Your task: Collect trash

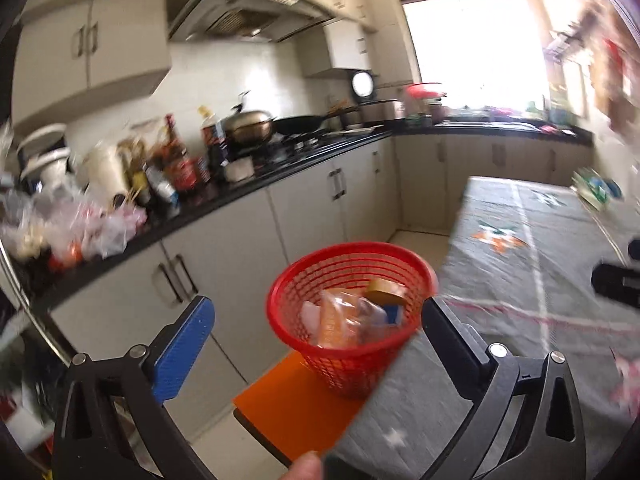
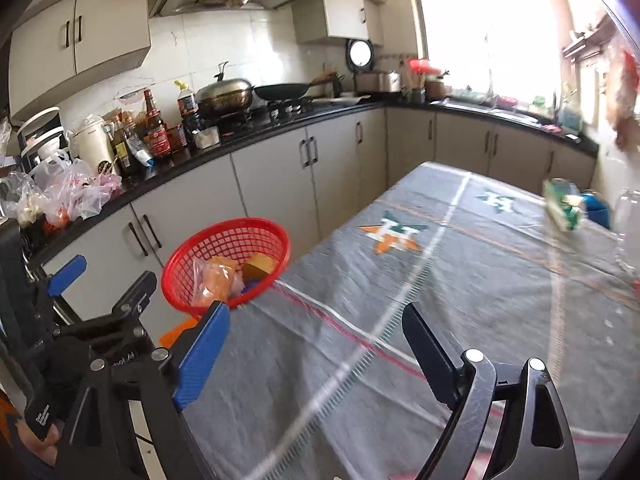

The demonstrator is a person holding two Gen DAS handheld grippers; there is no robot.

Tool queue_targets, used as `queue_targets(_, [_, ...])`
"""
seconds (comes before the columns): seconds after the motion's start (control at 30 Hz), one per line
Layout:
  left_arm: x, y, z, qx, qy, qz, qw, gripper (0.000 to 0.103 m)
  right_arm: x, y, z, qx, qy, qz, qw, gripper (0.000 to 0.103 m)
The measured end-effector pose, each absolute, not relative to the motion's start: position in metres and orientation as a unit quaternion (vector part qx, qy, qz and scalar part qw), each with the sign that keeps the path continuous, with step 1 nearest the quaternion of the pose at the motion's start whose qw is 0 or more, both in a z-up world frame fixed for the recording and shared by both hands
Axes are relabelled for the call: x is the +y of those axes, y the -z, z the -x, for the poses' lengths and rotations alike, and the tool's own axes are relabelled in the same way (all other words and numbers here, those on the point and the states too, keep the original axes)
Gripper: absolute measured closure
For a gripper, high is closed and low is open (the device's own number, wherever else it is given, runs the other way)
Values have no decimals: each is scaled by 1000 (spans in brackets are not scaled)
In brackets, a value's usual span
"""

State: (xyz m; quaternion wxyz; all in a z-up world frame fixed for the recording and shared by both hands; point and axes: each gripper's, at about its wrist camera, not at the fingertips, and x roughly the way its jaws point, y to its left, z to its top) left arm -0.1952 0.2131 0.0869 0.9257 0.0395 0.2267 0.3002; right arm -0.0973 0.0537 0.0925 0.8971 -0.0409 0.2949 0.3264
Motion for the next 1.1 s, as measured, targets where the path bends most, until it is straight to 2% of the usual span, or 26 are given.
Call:
queue_targets(0.13, [184,-85,216,225,-277,-75,931,0,21,-100,124,281,-300,33,911,9])
queue_targets(0.33, [170,-87,245,206,-279,-59,936,0,-11,-102,169,252,-252,42,933,1])
queue_targets(0.57, [170,-91,263,185,-278,-9,943,0,-25,-96,188,217,-193,77,954,0])
queue_targets(1.1, [184,-73,257,214,-281,6,936,0,-5,-76,194,220,-183,127,950,0])
